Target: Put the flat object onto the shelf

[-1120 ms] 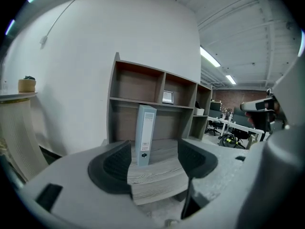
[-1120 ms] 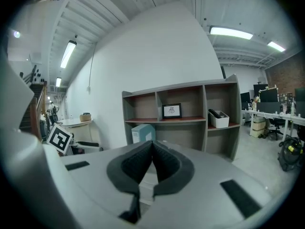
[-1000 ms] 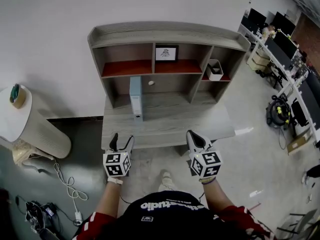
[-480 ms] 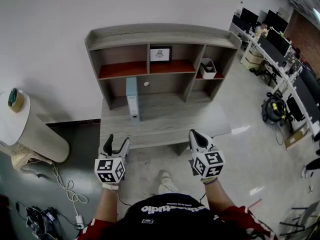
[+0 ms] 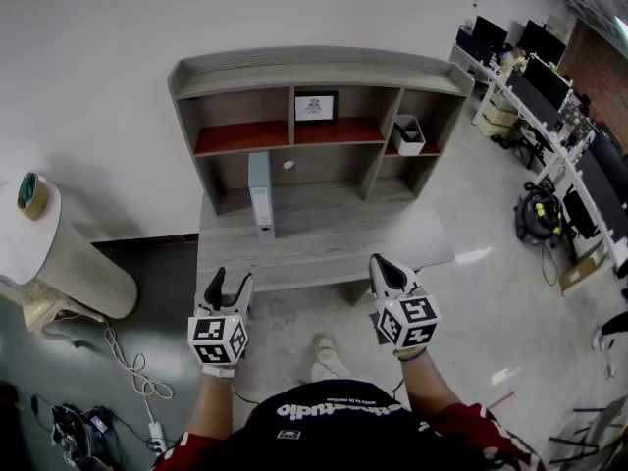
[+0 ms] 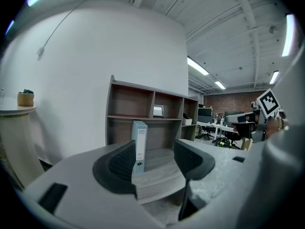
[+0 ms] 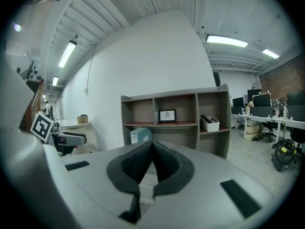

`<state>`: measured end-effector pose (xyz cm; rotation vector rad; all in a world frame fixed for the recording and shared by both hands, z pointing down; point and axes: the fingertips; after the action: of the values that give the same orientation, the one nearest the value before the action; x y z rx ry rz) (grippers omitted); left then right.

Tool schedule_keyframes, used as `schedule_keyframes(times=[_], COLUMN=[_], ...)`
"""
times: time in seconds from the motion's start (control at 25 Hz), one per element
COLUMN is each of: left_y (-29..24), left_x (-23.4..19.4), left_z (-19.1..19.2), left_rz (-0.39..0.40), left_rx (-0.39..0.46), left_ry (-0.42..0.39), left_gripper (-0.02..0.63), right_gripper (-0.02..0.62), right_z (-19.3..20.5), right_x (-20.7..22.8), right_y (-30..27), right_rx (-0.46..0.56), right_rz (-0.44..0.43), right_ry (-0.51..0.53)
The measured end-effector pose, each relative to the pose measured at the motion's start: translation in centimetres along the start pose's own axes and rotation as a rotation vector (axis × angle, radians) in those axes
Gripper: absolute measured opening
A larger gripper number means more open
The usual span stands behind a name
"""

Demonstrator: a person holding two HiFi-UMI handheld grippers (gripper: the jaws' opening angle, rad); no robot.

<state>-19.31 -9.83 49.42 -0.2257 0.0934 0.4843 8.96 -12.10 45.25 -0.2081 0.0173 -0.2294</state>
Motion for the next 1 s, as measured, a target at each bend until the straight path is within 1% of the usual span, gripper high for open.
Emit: schedule_keyframes(times=[0.32,0.52,0.68,0.84,1.0], left_y=[0.4,0.7,0.4,0.5,0.8], left_x=[-0.1,-0.3,-0.3,0.2,0.0], left_z=[-1.8,-2.8,-3.3,-4.0,-4.1], left_rz=[-0.024,-0.056,-0.067,-0.064,-0.079], left_rx=[0.053,0.079,0.087,0.102,0.104], left_ry=[-0.027,-0.040,-0.040,-0.054,-0.057], left_gripper=[0.192,0.117,0.086,0.067,0.046], right_gripper=[0.000,0.000,0.000,0.000,0.000], right_z=[-0.2,-0.4,-0.5,-0.6,-0.8], right_x=[0.2,0.4,0.4,0.1,-0.1], right_y=[-0.1,0.1,0.0,0.2,0.3], right_rx=[0.007,0.010,0.011,0.014,0.017], right_rz=[0.002,0.006,0.005,0.000,-0.001], right_ry=[-0.005,-0.006,-0.004,-0.004,-0.004])
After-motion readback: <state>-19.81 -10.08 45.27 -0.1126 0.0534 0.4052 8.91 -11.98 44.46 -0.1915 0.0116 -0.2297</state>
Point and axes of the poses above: the fingertips, and each gripper's own axes: y backward along the fingers, x to its right, z out of its underside, and after that the axes turned 12 degrees about z, right-handed
